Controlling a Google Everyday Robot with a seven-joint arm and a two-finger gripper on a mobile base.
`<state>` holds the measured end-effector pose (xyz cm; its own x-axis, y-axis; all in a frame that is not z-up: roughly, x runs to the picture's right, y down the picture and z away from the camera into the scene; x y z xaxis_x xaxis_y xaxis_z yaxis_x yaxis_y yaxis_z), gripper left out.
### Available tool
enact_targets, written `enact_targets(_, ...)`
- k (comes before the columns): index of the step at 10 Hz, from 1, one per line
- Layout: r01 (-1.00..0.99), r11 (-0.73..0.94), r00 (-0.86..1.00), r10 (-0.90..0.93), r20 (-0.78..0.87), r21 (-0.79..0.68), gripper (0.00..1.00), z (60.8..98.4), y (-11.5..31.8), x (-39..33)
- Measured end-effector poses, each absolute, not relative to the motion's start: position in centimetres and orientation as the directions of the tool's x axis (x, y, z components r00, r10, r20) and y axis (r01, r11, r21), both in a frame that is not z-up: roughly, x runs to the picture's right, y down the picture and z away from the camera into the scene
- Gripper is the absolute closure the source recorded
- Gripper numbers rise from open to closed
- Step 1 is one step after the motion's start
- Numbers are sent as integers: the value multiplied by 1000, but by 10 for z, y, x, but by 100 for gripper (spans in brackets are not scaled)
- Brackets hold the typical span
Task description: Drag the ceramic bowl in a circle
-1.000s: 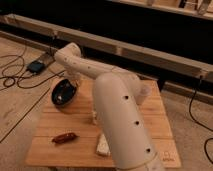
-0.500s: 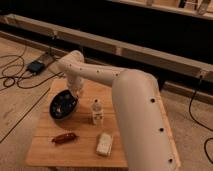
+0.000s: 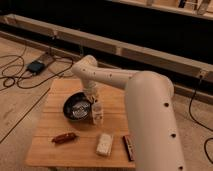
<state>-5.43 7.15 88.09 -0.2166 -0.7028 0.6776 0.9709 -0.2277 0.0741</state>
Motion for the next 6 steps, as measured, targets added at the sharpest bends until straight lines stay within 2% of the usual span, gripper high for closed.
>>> enact_targets(3, 981, -192, -140, -728, 671, -3, 100, 903, 46, -31)
enact_targets(6, 983, -180, -113, -754, 647, -38, 100, 926, 16, -38)
